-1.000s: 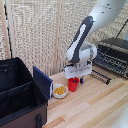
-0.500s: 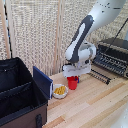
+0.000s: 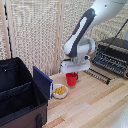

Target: Kindly spot and seek the red cup placed ahead of you. Cautiously adjust your gripper towards the red cup, gripping it gently. Find the after-storage area of the caddy. Relocate the red cup in your grip over the rear portion and softly release it into the compartment.

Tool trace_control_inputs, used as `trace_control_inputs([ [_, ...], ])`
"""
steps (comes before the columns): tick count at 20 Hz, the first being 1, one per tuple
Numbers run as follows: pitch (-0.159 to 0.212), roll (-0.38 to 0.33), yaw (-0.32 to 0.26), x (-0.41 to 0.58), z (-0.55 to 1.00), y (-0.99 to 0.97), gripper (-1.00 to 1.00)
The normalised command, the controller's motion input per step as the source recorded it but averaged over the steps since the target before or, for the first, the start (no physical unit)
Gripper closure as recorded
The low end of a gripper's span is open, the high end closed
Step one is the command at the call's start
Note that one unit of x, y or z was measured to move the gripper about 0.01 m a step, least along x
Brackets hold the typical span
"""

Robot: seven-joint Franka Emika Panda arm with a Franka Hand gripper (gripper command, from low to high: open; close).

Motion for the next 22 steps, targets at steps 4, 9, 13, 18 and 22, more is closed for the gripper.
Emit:
trace_control_inputs([
  [4, 0.030, 0.118, -0.039, 0.464, 0.74, 0.05, 1.00],
  [9, 0.049, 0.092, -0.003, 0.445, 0.81, 0.22, 1.00],
  [13, 0.083, 0.047, 0.000, 0.387, 0.88, 0.48, 1.00],
  [18, 0.079, 0.007, 0.000, 0.358, 0.86, 0.71, 1.00],
  [22, 0.011, -0.028, 0.000, 0.292, 0.71, 0.85, 1.00],
])
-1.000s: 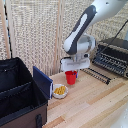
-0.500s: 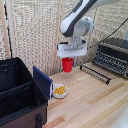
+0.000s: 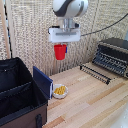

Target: Kindly spot and seek the red cup placed ahead of you. Cautiously adjust your gripper towards the red cup, gripping it gently. Find the after-storage area of the caddy. Relocate the red cup in your grip over the rear portion and softly release it into the compartment.

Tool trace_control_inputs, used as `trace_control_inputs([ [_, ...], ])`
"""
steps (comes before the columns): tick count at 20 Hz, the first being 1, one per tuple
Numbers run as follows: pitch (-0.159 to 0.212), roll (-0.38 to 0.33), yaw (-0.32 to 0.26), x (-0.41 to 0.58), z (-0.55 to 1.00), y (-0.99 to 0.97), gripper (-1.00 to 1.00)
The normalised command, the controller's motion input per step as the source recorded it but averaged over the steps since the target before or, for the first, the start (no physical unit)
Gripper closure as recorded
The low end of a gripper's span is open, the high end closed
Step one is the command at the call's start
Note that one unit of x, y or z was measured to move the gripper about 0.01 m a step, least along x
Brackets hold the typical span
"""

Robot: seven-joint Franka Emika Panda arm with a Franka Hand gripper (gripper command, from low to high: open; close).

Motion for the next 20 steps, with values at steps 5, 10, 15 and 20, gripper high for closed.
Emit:
trace_control_inputs([
  [5, 0.000, -0.044, 0.000, 0.314, 0.68, 0.84, 1.00],
  [10, 0.007, -0.027, 0.000, 0.273, 0.71, 0.85, 1.00],
  [15, 0.020, -0.016, 0.000, 0.169, 0.67, 0.88, 1.00],
  [20, 0.077, -0.038, 0.000, 0.000, 0.34, 0.90, 1.00],
])
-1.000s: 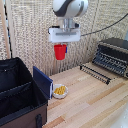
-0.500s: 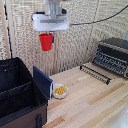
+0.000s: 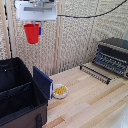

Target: Kindly spot and seek the red cup placed ahead of you. Cautiously adjust your gripper towards the red cup, gripping it gently. Find the after-storage area of the caddy. Relocate the red cup in your grip over the rear portion and softly release it into the compartment.

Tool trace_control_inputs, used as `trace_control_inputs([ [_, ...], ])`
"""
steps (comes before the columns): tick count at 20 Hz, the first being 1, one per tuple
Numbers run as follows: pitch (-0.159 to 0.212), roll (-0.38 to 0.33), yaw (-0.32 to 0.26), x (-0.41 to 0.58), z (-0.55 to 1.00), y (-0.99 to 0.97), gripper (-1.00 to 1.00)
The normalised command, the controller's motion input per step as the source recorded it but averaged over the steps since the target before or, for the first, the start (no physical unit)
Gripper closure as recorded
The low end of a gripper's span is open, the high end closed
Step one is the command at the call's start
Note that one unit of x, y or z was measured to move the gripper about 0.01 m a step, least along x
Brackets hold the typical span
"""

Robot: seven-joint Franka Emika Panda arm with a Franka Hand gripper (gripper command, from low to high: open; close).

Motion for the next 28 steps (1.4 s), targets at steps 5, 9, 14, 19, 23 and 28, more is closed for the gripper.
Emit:
trace_control_inputs([
  [5, 0.094, -0.064, 0.000, 0.000, 0.06, 0.92, 1.00],
  [9, 0.077, -0.080, 0.000, 0.000, -0.04, 0.90, 1.00],
  [14, 0.003, -0.053, 0.000, 0.101, -0.42, 0.62, 1.00],
  [19, -0.038, -0.047, 0.000, 0.173, -0.37, 0.37, 1.00],
  [23, -0.070, -0.055, 0.000, 0.265, -0.33, 0.21, 1.00],
  [28, -0.072, -0.048, 0.000, 0.393, -0.29, 0.08, 1.00],
])
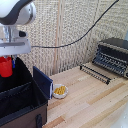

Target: Kindly spot and seek the red cup placed ahead of you. Cautiously adjust your gripper towards the red cup, gripping it gently. Find the after-storage area of the caddy. Relocate the red cup in your grip over the rear portion and softly release it into the compartment.

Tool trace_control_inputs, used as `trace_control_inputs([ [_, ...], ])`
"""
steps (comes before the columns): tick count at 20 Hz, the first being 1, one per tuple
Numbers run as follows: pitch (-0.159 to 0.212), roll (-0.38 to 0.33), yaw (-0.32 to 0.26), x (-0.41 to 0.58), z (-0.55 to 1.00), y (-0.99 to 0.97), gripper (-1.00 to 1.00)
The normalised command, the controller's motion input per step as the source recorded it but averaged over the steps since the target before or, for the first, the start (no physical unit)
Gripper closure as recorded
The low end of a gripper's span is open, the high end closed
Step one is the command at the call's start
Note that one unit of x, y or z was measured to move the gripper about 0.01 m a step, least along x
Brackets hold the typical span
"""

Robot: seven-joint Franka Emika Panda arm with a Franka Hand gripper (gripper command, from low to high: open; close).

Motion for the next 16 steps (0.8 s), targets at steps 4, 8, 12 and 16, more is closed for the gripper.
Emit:
trace_control_inputs([
  [4, -0.087, -0.051, 0.005, 0.469, -0.21, 0.00, 1.00],
  [8, -0.024, -0.018, 0.000, 0.359, -0.05, 0.00, -1.00],
  [12, -0.013, 0.015, 0.021, 0.261, 0.20, -0.08, -1.00],
  [16, 0.081, 0.032, 0.053, 0.240, 0.47, -0.09, -1.00],
])
